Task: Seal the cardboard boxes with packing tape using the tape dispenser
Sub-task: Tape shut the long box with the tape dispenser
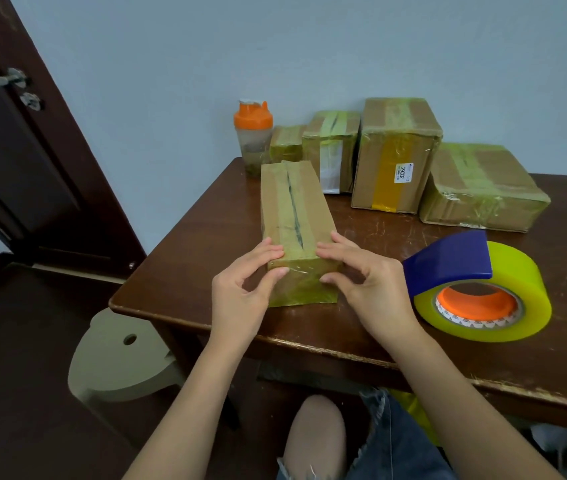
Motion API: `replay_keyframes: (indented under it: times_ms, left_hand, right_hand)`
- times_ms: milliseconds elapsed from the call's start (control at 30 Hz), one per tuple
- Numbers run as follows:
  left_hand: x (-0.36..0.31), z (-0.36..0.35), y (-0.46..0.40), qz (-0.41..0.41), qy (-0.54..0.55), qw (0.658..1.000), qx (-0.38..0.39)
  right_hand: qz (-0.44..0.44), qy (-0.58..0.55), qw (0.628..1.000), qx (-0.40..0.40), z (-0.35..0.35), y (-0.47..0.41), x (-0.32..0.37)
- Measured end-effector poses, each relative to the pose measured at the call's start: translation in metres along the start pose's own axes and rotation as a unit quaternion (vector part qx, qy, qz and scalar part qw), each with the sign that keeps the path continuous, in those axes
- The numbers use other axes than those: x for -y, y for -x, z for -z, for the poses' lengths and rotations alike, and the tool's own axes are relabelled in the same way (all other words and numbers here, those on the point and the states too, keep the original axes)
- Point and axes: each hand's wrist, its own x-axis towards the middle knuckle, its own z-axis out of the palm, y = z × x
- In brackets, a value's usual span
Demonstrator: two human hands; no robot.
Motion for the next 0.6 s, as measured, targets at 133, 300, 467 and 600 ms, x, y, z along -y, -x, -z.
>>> replay_keyframes:
  times_ms: [133, 300, 467, 600]
  left_hand:
    - [-0.001, -0.007, 0.0, 0.025, 0.003, 0.999, -0.033]
    - [-0.001, -0.008, 0.004, 0.0, 0.002, 1.0, -0.017]
    - [-0.003, -0.012, 0.004, 0.01, 0.032, 0.998, -0.046]
    - [-0.001, -0.01, -0.001, -0.008, 0.024, 0.999, -0.047]
  right_hand:
    - [-0.045, 0.006, 0.999, -0.023, -0.011, -0.001, 0.003]
    - [-0.04, 0.049, 0.998, -0.025, -0.008, 0.001, 0.009]
    - [-0.044, 0.104, 0.99, -0.082, -0.028, 0.005, 0.018]
    - [-0.065, 0.123, 0.985, -0.101, -0.03, 0.001, 0.021]
